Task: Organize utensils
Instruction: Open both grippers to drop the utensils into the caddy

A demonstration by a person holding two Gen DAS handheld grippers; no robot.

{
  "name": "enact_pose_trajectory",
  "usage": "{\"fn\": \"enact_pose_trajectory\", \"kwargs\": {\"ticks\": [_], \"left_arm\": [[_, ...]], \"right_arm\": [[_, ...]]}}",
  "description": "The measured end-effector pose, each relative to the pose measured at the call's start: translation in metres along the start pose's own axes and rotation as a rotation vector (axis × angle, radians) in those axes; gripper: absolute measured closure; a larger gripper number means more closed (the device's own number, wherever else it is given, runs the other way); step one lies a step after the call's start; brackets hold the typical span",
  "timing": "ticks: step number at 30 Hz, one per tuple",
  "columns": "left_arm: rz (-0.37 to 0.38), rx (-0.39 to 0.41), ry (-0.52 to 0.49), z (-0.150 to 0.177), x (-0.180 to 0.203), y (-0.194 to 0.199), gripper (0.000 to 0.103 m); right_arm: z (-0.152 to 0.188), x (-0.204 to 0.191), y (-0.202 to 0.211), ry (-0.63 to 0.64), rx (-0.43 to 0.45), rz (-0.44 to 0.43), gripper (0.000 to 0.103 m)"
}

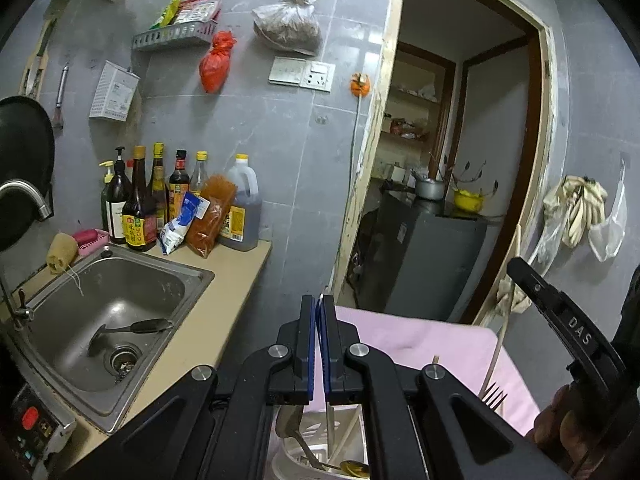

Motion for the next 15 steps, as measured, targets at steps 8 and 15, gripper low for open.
{"fn": "enact_pose_trajectory", "kwargs": {"ticks": [8,15], "left_arm": [[0.026,-0.071,0.006,0.017,0.003,-0.006,0.099],[0.098,-0.175,0.140,0.023,-0.003,-0.009,0.096]], "right_arm": [[0.018,0.004,0.004,0.007,-0.070,-0.005,0.098],[0.018,0.013,0.024,-0.007,-0.101,-0.009,0.075]]}}
Point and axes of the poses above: each gripper's, at about its wrist camera, not at the fingertips, and y roughly against the way its jaws point, x to its right, z to its underside, the point moved 9 cm from there along -y, roughly the way its jaws point, and after that the axes turned 10 degrees about y, right-handed, at the moved point
